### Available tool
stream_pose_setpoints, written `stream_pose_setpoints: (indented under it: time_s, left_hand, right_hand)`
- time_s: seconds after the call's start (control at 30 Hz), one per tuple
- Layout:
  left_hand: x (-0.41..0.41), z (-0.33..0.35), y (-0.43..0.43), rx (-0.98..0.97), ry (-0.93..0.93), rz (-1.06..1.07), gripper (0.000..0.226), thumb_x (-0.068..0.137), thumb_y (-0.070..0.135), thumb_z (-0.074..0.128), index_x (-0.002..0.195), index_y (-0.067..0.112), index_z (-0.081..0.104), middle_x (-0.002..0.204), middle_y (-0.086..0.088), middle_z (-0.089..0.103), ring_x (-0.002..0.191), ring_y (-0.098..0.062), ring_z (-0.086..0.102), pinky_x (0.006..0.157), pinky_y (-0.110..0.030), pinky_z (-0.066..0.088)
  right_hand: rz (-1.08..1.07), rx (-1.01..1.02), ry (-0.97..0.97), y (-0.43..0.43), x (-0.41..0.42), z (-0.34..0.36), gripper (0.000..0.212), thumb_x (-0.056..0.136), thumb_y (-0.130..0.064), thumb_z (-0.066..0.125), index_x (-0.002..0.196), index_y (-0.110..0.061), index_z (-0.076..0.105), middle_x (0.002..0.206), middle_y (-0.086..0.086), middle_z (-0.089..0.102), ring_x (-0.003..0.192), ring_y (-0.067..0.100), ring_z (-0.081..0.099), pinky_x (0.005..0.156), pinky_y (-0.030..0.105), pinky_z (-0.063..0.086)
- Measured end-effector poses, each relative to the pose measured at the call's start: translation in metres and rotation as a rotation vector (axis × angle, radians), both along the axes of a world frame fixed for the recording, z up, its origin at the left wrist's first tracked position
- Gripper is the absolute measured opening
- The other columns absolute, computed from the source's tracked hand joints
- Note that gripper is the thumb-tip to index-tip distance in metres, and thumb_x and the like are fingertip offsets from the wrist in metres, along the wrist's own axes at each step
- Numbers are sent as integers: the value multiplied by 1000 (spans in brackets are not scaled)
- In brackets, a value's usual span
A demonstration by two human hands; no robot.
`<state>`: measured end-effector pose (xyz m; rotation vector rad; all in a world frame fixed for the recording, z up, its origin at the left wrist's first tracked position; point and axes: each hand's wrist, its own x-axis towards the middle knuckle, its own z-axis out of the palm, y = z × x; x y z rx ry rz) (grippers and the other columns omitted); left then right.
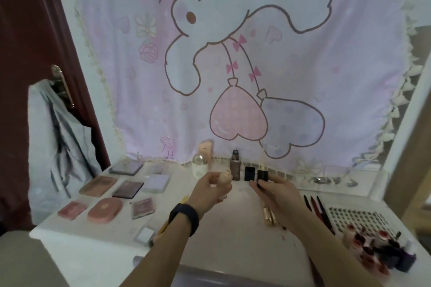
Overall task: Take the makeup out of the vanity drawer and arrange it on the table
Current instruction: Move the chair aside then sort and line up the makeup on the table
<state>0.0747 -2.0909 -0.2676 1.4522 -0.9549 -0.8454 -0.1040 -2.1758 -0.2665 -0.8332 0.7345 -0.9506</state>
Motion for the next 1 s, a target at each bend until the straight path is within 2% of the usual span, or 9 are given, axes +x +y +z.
stream_pose_setpoints:
  time_s: [0.13, 0.23, 0.33, 0.47, 0.57, 0.67, 0.73, 0.87, 1.0]
  left_hand:
    - [9, -8, -34, 77, 60, -58, 22, 93, 24, 68, 111, 18, 58, 106, -5, 63, 89, -18, 64, 88, -40, 57]
    - [16, -17, -55, 94, 11, -91, 28, 87, 22, 71, 113, 18, 61, 110, -4, 66, 97, -18, 64, 94, -43, 55]
    - [25, -28, -69, 121, -165, -140, 33, 91, 19, 70, 123, 21, 59, 117, 2, 65, 107, -12, 61, 89, -25, 49]
    - [30, -36, -82, 130, -311, -207, 28, 94, 19, 67, 119, 28, 58, 107, 11, 63, 93, 0, 59, 68, -8, 48]
    - [32, -38, -85, 137, -381, -246, 33, 94, 17, 67, 124, 24, 58, 107, 8, 63, 92, -2, 60, 68, -6, 48]
    - [32, -37, -85, 145, -447, -236, 37, 94, 14, 64, 130, 19, 56, 111, 3, 62, 92, -4, 59, 69, -7, 48]
    - [31, -40, -84, 145, -467, -217, 37, 93, 15, 64, 129, 18, 56, 113, 0, 63, 92, -7, 60, 71, -9, 47]
    - [26, -51, -80, 168, -555, -152, 45, 82, 34, 78, 120, 24, 57, 108, 4, 65, 93, -14, 61, 76, -23, 49]
    - [30, -52, -80, 158, -665, -89, 43, 84, 39, 76, 120, 22, 61, 107, 2, 66, 90, -17, 59, 82, -30, 49]
  right_hand:
    - [-71, -166, 317, -30, 14, -12, 28, 86, -3, 76, 113, -3, 66, 105, 15, 73, 98, 26, 71, 89, 36, 58]
    - [-123, -353, 575, -45, 19, -21, 24, 84, -20, 81, 98, -25, 62, 97, -6, 70, 89, 9, 66, 73, 22, 51]
    - [-130, -495, 698, -56, 24, -29, 27, 80, -28, 83, 94, -34, 60, 93, -17, 66, 91, 2, 64, 70, 12, 42]
    - [-140, -650, 806, -61, 30, -39, 28, 80, -29, 83, 100, -36, 65, 88, -27, 61, 84, -7, 58, 72, 12, 41]
    - [-146, -693, 996, -61, 32, -44, 25, 79, -36, 79, 102, -38, 69, 89, -16, 65, 84, 7, 61, 74, 26, 48]
    - [-121, -715, 1263, -59, 34, -45, 23, 80, -44, 72, 101, -37, 67, 92, -10, 67, 83, 14, 58, 66, 29, 41]
    - [-104, -707, 1309, -58, 35, -47, 24, 81, -45, 69, 104, -39, 67, 95, -10, 68, 90, 16, 60, 69, 29, 41]
    - [-122, -736, 1364, -60, 39, -52, 20, 79, -46, 64, 98, -39, 66, 95, -7, 68, 104, 23, 61, 88, 37, 42]
    - [-119, -734, 1388, -62, 39, -55, 20, 79, -47, 64, 97, -39, 64, 88, -8, 57, 108, 26, 57, 81, 37, 29]
